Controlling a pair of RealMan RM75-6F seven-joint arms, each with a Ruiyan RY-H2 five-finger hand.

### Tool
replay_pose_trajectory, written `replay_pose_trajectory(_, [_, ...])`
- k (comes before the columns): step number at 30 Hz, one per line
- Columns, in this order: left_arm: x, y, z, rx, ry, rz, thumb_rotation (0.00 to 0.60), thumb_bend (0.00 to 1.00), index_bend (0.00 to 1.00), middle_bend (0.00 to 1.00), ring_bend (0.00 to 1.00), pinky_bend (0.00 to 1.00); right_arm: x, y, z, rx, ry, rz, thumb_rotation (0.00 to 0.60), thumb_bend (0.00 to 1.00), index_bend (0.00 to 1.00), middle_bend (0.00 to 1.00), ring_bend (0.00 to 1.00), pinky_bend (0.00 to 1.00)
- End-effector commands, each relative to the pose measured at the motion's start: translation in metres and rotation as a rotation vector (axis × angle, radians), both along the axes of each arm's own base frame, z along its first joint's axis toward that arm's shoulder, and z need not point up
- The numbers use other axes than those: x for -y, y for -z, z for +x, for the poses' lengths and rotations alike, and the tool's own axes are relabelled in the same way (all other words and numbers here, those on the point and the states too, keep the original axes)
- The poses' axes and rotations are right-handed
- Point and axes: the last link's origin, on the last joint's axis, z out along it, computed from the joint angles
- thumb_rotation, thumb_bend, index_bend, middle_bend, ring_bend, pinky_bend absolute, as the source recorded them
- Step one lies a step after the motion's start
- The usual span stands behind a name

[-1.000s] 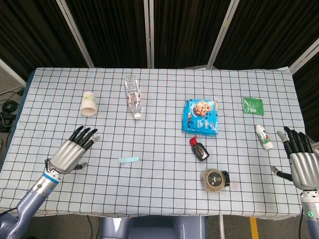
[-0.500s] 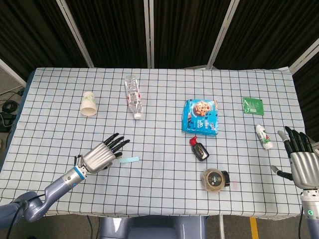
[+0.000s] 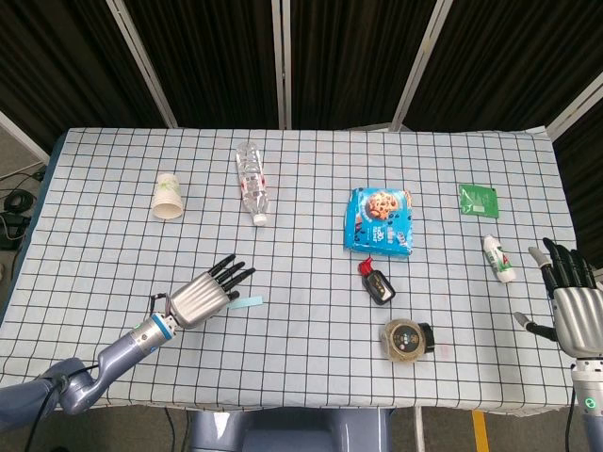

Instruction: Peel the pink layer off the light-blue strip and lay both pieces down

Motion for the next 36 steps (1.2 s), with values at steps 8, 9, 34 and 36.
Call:
replay_pose_trajectory(8, [-0.004,0.006,0.001,-0.017,-0.003,0.013,0.600,0.44,0.53,0.00,0.00,0.00,-0.001,-0.001,0.002,0.009,-0.007,-0.006,0.600,0.00,0.14,0.00,0.00,0.00])
replay_pose_trajectory(9, [-0.004,0.006,0.001,-0.017,-0.004,0.014,0.600,0.44,0.54,0.00,0.00,0.00,-0.001,-0.001,0.002,0.010,-0.008,-0.006,0.600,0.00,0.14,0.00,0.00,0.00])
replay_pose_trajectory(34, [-0.036,-0.015,0.061,0.179,-0.056,0.060,0.600,0.56,0.84,0.00,0.00,0.00,0.013,0.027,0.009,0.123,0.015,0.085,0.600,0.00,0.15,0.00,0.00,0.00])
replay_pose_trajectory(36, [-0.042,-0.025,0.082,0.217,-0.072,0.057,0.600,0.57,0.84,0.00,0.00,0.00,0.028,0.034,0.020,0.156,-0.023,0.122,0.600,0.00,0.17,0.00,0.00,0.00])
